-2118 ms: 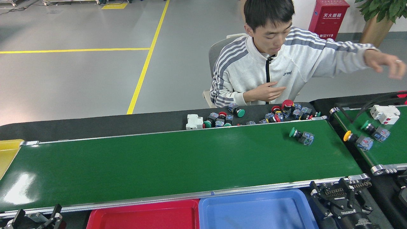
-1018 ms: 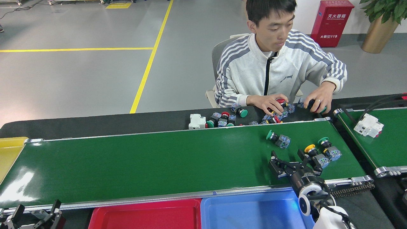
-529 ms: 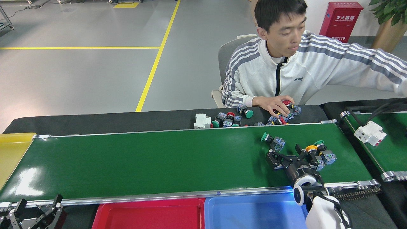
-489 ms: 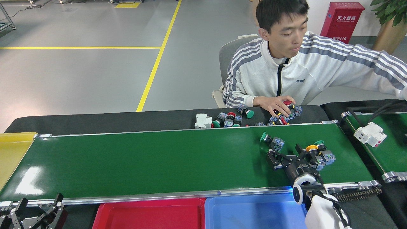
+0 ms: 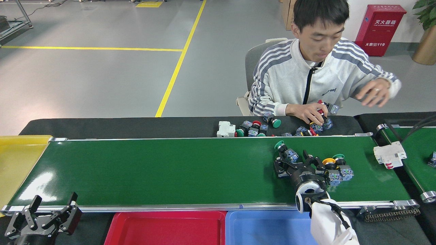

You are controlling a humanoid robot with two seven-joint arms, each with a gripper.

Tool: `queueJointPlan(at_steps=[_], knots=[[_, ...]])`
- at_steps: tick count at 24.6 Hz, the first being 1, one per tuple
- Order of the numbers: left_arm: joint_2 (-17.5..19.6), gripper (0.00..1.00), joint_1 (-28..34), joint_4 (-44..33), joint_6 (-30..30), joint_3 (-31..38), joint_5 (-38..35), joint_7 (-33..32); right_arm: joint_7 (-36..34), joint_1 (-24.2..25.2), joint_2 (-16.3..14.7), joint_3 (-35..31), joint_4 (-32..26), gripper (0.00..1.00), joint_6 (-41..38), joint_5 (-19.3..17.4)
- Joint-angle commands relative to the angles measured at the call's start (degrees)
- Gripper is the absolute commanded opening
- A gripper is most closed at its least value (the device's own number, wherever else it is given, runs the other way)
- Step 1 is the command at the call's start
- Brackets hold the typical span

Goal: Pick switch part from conveyor to tray
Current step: 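Carry the button part to the red tray and open the right gripper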

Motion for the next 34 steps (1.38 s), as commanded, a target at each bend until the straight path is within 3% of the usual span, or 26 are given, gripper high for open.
queueJointPlan(at_steps=[1,3,8,17,21,25,27,34], knots=[[0.7,1.00,-0.6,-0.4,0.2,0.2,-0.1,0.2,-0.4,-1.4,0.0,0.4,-0.6,0.27,0.2,0.3],[0.7,1.00,-0.8,-0.5,0.2,0.2,-0.1,0.2,-0.7,-1.3,0.2,0.4,-0.9,0.20,-0.1,0.3],[0.9,1.00,-0.7,-0.5,0.2,0.4,-0.1,0.2,-3.0,-1.1,0.1,2.5,-2.9,0.16,-2.4,0.2],[0.8,1.00,-0.2,-0.5,0.2,1.0,-0.1,0.2,-3.9,4.0,-0.2,13.7,-19.7,0.16,-12.5,1.0],[0.7,1.00,-0.2,-0.4,0.2,1.3,-0.1,0.1,-5.6,4.1,0.4,24.7,-22.1,0.31,-12.9,4.9],[0.7,1.00,-0.2,-0.5,0.2,1.3,-0.2,0.1,-7.4,4.5,1.6,34.4,-22.0,0.69,-12.9,6.5],[0.7,1.00,-0.2,-0.3,0.3,1.3,-0.2,0.1,-8.0,4.7,2.1,36.8,-22.0,1.00,-13.1,6.4],[0.7,1.00,-0.1,-0.6,0.3,1.2,-0.2,-0.9,-8.6,7.8,2.4,36.2,-25.0,1.00,-12.9,6.1]])
